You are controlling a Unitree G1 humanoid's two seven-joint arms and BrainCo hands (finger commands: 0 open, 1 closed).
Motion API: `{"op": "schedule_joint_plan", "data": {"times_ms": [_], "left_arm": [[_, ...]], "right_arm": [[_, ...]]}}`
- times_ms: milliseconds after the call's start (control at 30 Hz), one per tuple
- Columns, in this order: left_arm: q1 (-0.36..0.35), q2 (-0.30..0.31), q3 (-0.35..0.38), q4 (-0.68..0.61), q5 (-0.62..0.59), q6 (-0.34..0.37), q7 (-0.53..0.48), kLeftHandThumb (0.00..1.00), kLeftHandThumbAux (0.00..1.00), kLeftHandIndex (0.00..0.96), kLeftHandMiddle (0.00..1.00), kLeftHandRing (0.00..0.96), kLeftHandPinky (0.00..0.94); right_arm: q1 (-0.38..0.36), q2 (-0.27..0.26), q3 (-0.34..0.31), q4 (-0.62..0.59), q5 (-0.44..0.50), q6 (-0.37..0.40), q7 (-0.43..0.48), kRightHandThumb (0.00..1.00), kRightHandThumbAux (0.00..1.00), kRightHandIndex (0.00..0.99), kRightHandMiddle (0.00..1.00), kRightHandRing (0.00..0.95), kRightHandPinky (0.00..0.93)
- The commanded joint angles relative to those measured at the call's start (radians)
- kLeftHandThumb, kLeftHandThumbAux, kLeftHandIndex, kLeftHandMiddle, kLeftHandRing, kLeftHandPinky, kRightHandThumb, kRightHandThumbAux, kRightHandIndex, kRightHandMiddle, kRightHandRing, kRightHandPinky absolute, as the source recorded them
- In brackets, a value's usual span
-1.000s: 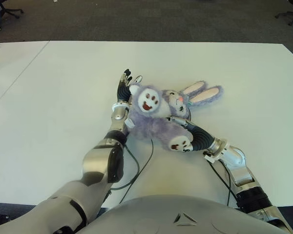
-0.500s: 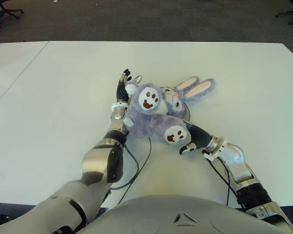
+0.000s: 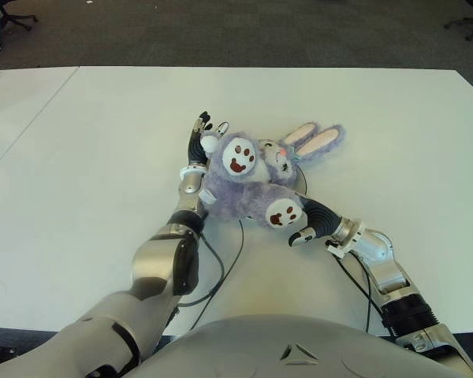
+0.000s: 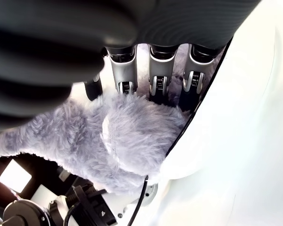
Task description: Put the doll into the plate.
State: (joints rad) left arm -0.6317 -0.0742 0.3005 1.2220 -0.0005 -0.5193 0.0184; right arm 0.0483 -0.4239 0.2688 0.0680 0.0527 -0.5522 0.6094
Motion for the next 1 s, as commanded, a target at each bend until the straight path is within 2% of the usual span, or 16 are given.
{"op": "schedule_joint_plan", "data": {"times_ms": [33,233,667,733,800,867,1000], "left_arm": [[0.203,-0.018,0.018,0.137,-0.016,0.153,-0.002,0.000,0.622,0.000,0.013,0.003,0.000],[0.197,-0.012,0.018,0.133,-0.016,0.153,0.004,0.000,0.592,0.000,0.011,0.004,0.010],[0.201,-0.014,0.005,0.138,-0.002,0.160,0.012,0.000,0.618,0.000,0.015,0.002,0.000],[0.201,-0.014,0.005,0.138,-0.002,0.162,0.013,0.000,0.621,0.000,0.016,0.002,0.000],[0.199,-0.012,0.010,0.138,-0.007,0.169,0.012,0.000,0.625,0.004,0.019,0.007,0.000],[0.199,-0.012,0.014,0.139,-0.011,0.169,0.006,0.000,0.621,0.004,0.019,0.007,0.000],[0.200,-0.011,0.012,0.138,-0.010,0.161,-0.001,0.000,0.602,0.000,0.012,0.002,0.000]], "right_arm": [[0.014,-0.014,0.029,0.048,-0.028,0.091,0.038,0.003,0.379,0.000,0.000,0.000,0.000],[0.008,-0.015,0.027,0.037,-0.018,0.094,0.046,0.004,0.381,0.000,0.000,0.000,0.000],[-0.004,-0.005,0.010,0.055,0.011,0.077,0.054,0.006,0.366,0.000,0.000,0.000,0.000],[-0.051,-0.001,-0.007,0.131,0.027,0.053,0.068,0.010,0.358,0.000,0.000,0.000,0.000],[-0.211,-0.012,-0.078,0.300,0.087,0.009,0.109,0.027,0.324,0.000,0.000,0.000,0.000],[-0.312,-0.029,-0.137,0.390,0.130,-0.026,0.124,0.034,0.309,0.000,0.000,0.000,0.000],[-0.397,-0.041,-0.189,0.475,0.166,-0.062,0.144,0.033,0.291,0.000,0.000,0.000,0.000]]}}
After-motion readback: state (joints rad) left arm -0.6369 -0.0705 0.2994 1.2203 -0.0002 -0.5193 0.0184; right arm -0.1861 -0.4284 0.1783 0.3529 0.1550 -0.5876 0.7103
